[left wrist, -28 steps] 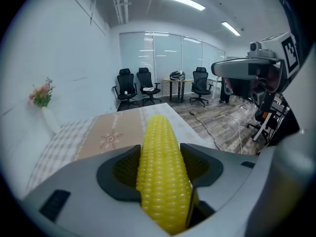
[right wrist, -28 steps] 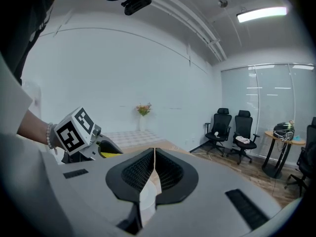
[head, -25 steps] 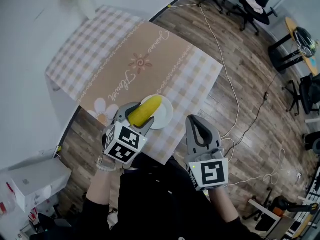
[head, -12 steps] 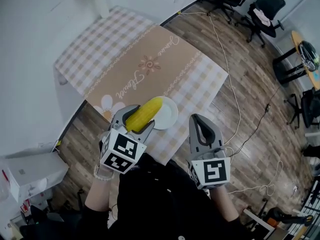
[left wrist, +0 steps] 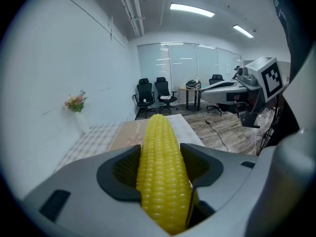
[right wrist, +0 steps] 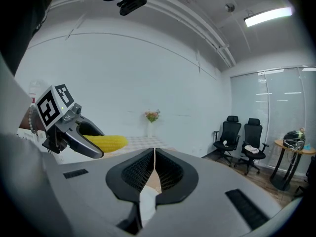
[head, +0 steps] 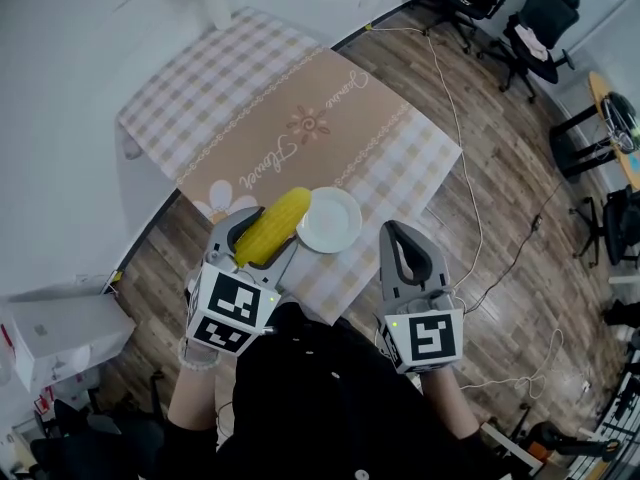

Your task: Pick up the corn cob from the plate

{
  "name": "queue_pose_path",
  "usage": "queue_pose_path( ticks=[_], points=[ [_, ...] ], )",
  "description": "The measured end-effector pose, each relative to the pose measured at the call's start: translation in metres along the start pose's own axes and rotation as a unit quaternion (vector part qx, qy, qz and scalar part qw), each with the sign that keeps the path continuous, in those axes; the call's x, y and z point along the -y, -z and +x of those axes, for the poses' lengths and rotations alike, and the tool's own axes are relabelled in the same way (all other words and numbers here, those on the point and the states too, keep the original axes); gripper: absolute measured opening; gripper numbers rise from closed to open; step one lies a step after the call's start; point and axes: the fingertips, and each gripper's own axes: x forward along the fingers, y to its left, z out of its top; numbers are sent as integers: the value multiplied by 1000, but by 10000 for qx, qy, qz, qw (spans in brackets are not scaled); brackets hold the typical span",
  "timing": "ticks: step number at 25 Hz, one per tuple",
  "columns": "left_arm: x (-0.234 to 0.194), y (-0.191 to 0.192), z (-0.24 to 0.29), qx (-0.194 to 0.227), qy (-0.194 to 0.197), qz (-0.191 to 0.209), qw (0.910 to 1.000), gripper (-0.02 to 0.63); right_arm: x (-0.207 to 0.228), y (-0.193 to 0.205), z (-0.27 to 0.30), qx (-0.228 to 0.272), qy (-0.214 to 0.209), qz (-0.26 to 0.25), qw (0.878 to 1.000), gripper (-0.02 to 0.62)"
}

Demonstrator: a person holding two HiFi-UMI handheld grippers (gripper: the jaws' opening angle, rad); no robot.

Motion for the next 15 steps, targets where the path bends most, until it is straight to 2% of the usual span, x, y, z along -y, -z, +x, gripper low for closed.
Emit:
queue_pose_path(
  ticks=[6, 15],
  points=[
    [-6, -13, -16, 161, -134, 84, 9997, 258, -9, -2, 1, 21, -95, -32, 9999, 44],
    [-11, -13, -24, 216, -237, 3, 9995, 258, -18, -4, 1, 20, -199, -88, 9998, 44]
  ],
)
